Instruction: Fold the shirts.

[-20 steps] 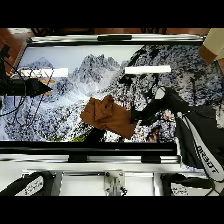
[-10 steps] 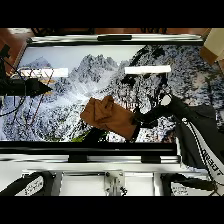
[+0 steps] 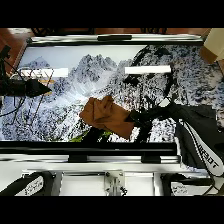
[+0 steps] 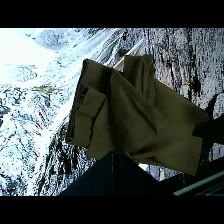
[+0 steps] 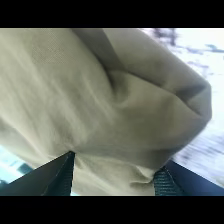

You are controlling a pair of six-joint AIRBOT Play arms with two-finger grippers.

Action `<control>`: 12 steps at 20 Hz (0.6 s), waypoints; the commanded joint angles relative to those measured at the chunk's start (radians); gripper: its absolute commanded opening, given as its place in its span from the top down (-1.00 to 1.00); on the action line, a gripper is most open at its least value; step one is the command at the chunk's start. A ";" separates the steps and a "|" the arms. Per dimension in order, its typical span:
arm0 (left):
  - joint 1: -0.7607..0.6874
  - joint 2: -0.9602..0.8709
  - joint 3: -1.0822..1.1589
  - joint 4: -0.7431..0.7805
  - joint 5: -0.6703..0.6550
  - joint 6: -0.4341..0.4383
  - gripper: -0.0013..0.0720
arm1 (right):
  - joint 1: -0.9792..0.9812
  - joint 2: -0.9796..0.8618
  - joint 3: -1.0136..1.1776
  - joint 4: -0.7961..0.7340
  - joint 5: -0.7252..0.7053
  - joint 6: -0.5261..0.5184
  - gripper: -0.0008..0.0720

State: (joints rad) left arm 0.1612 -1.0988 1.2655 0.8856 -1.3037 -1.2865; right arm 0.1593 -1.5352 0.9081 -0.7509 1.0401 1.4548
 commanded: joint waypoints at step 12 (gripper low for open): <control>0.001 0.000 0.000 0.001 -0.003 0.000 0.88 | -0.268 0.162 0.445 0.068 0.063 -0.040 0.82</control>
State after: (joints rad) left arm 0.1612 -1.0988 1.2652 0.8867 -1.3071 -1.2869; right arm -0.0036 -1.4284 1.2083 -0.5571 1.0771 1.3045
